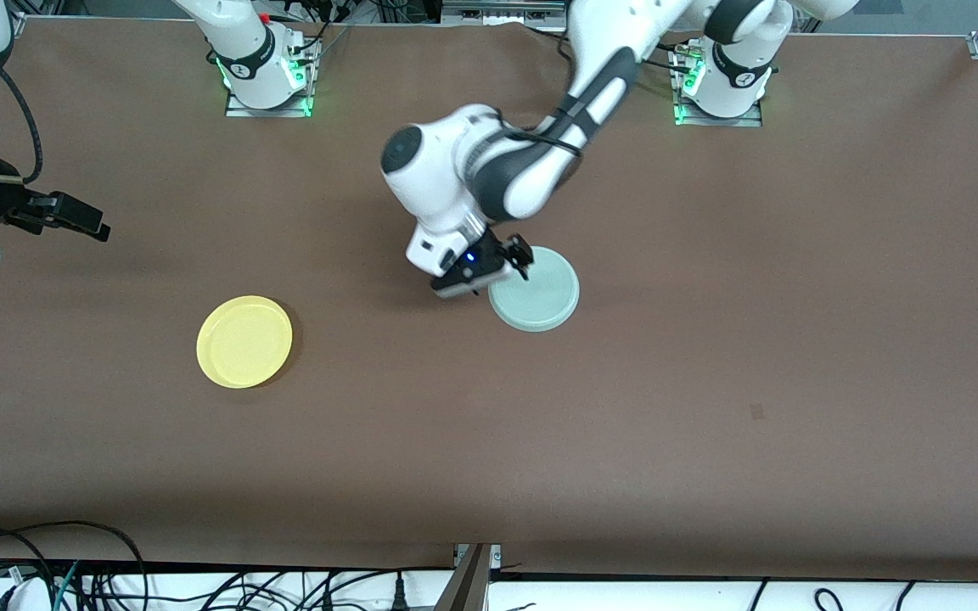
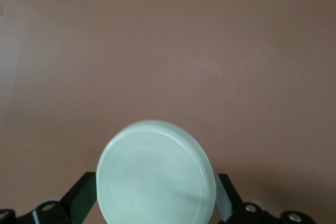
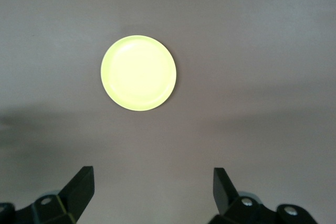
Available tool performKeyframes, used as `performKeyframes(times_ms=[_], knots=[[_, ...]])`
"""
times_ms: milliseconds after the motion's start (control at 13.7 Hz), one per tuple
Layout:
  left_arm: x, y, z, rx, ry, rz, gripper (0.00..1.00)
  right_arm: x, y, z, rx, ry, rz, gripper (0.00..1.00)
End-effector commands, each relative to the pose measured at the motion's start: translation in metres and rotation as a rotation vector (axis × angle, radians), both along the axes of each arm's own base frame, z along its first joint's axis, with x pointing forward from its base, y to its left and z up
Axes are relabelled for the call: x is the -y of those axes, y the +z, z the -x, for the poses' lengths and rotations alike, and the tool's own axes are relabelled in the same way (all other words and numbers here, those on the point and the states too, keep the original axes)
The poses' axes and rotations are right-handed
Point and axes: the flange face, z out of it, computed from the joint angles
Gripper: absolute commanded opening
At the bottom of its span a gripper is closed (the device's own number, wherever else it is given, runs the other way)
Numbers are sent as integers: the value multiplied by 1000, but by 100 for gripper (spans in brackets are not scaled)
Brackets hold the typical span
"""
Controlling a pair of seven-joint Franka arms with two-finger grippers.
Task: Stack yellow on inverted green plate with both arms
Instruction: 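Lower the inverted green plate to mid-table and release it, then grasp the yellow plate rim with the right gripper while the left gripper retracts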
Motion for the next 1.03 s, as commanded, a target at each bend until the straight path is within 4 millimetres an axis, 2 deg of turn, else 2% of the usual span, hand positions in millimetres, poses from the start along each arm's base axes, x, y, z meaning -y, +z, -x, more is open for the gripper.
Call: performKeyframes(times_ms=[0,147,293,366,513,586,733,806,952], knots=[[-45,51,-36,-66,52,124,100,30,-39,-14,-58,-62,-5,100],[-89,82,-65,-79,140,188,100,40,-85,-34,-76,-79,-4,100],[-140,119,-85,-98,221,211,100,39,-156,-54,-109,-79,-1,100],[-174,137,-96,-127,231,229,100,40,-199,-62,-124,-80,1,100],[-238,165,-112,-193,114,254,100,44,-271,-76,-105,-123,-41,100],[-263,178,-115,-209,78,250,100,42,-293,-79,-83,-158,-79,100],[-311,210,-115,-231,9,258,100,41,-315,-78,-46,-201,-108,98],[-330,226,-112,-244,-39,256,100,41,-323,-76,-42,-226,-129,91],[-363,261,-98,-271,-118,254,100,36,-340,-67,-72,-240,-161,50]])
